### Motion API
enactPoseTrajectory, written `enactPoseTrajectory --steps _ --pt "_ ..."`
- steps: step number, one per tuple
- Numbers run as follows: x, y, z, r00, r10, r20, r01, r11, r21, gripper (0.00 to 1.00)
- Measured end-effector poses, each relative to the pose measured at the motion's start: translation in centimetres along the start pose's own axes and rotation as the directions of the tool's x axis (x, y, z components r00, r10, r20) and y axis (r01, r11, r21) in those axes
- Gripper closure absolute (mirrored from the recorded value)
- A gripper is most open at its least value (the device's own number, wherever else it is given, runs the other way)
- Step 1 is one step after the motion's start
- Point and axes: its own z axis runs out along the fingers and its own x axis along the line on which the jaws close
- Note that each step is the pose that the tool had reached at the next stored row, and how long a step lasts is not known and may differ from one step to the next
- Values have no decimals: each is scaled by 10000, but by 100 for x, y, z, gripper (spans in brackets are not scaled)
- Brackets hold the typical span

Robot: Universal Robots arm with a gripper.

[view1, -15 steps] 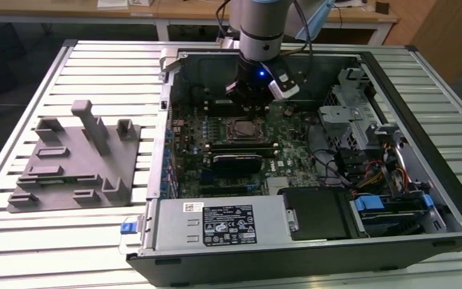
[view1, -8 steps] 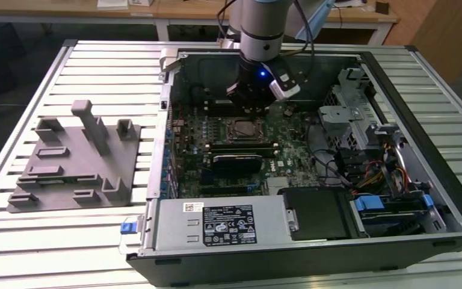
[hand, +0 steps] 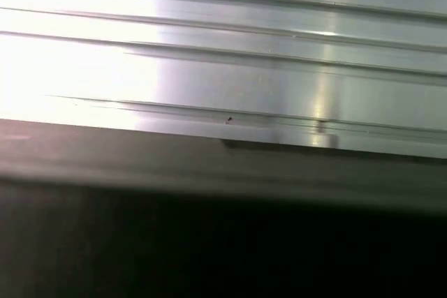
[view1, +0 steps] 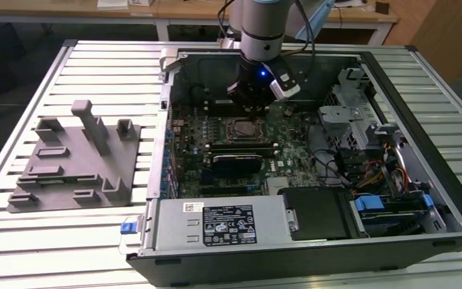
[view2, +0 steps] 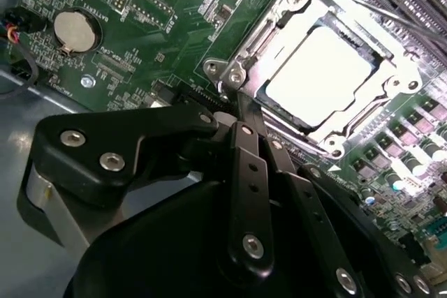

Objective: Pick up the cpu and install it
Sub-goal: 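Install the first cpu locking lever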

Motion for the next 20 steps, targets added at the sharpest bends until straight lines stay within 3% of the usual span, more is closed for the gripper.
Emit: enactPoseTrajectory --steps 5,20 --pt "-3 1 -148 10000 -2 -12 2 10000 19 89" --pt "5 -100 -150 10000 -1 -11 1 10000 17 89"
